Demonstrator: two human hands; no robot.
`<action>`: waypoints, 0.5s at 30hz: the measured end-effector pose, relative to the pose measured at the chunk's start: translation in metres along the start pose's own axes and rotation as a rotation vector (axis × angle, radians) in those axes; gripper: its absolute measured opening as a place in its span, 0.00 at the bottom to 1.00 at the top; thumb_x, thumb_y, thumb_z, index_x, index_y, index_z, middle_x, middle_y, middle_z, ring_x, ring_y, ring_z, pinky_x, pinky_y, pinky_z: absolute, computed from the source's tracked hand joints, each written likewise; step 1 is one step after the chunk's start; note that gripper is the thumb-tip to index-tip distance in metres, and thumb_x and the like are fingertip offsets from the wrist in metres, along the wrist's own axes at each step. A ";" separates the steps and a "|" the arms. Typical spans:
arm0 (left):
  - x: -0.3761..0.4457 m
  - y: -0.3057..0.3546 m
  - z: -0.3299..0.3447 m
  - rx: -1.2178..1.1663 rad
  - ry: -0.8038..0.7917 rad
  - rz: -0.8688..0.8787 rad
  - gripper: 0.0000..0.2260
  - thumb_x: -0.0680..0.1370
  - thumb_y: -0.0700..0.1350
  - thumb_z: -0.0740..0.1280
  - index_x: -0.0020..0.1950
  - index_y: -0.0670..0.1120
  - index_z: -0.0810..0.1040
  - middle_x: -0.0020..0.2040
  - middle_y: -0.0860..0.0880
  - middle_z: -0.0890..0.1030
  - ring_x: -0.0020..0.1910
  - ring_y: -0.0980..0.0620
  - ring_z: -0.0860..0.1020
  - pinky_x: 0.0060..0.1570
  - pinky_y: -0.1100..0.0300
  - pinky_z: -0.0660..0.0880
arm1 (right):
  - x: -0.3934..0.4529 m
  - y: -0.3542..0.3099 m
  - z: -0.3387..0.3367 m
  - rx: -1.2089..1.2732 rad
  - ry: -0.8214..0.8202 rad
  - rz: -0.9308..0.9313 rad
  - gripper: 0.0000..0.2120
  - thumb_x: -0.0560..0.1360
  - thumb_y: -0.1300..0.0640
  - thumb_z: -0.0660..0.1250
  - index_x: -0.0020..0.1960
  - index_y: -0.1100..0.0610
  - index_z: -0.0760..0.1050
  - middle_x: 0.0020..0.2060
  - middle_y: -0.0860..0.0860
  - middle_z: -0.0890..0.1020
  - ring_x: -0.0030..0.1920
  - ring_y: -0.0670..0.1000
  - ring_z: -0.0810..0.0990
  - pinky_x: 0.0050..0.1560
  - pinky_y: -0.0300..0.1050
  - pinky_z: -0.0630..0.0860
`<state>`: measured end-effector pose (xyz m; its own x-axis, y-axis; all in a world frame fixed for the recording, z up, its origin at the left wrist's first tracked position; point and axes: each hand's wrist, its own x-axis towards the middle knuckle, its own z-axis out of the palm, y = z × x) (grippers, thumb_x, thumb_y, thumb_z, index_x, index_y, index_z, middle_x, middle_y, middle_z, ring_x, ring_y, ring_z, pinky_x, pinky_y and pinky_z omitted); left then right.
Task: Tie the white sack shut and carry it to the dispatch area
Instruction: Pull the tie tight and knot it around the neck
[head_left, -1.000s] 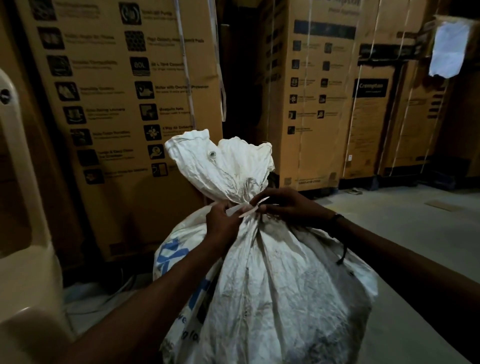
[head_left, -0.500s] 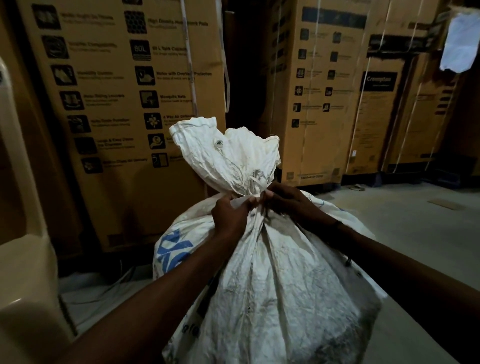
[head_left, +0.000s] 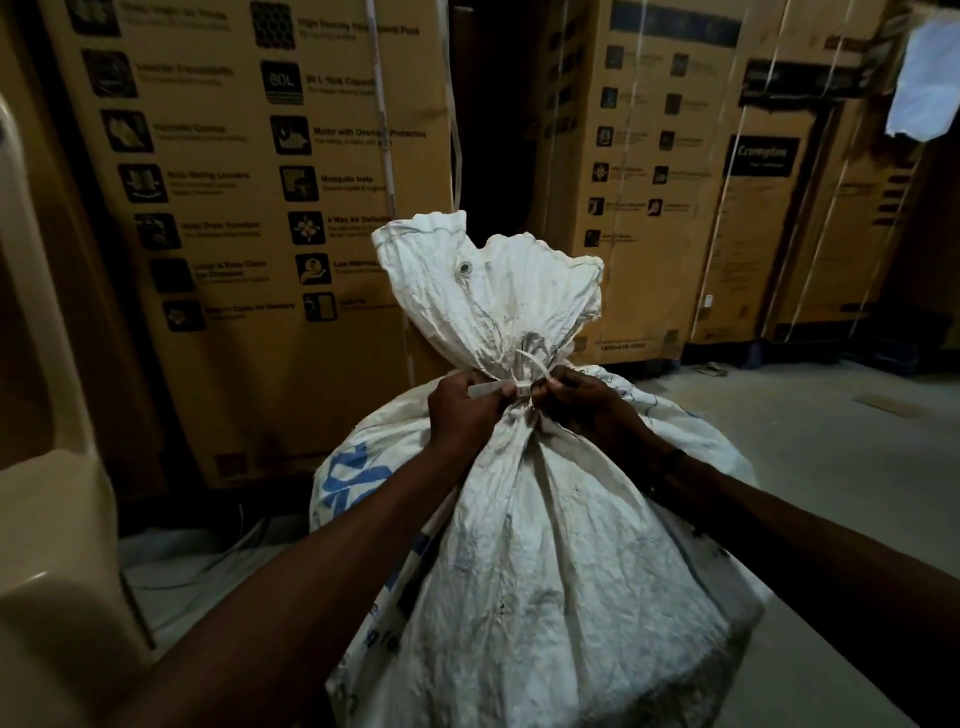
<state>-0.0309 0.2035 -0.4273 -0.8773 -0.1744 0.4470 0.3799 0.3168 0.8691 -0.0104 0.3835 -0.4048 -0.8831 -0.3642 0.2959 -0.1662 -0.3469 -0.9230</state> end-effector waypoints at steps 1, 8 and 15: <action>0.001 -0.001 0.000 -0.007 -0.004 -0.016 0.28 0.62 0.66 0.73 0.40 0.40 0.81 0.40 0.39 0.85 0.43 0.39 0.84 0.40 0.42 0.78 | 0.000 0.000 0.000 -0.016 0.003 -0.005 0.08 0.64 0.57 0.83 0.37 0.56 0.84 0.35 0.48 0.86 0.38 0.43 0.86 0.44 0.34 0.81; 0.001 -0.004 -0.005 -0.025 -0.028 -0.011 0.20 0.69 0.58 0.79 0.37 0.43 0.79 0.34 0.47 0.79 0.34 0.51 0.77 0.34 0.55 0.71 | -0.004 -0.003 0.002 -0.098 0.022 -0.011 0.17 0.63 0.46 0.83 0.41 0.57 0.86 0.38 0.50 0.88 0.40 0.45 0.86 0.46 0.34 0.81; -0.002 -0.002 -0.015 0.004 -0.033 0.022 0.19 0.72 0.55 0.79 0.38 0.39 0.80 0.37 0.40 0.85 0.39 0.43 0.84 0.37 0.47 0.78 | -0.009 -0.011 0.013 -0.273 0.165 -0.193 0.06 0.77 0.61 0.71 0.49 0.64 0.81 0.34 0.54 0.85 0.32 0.48 0.81 0.33 0.37 0.77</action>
<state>-0.0259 0.1889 -0.4269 -0.8782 -0.1362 0.4585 0.3978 0.3243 0.8583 0.0054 0.3790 -0.3944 -0.8794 -0.1625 0.4474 -0.4274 -0.1444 -0.8925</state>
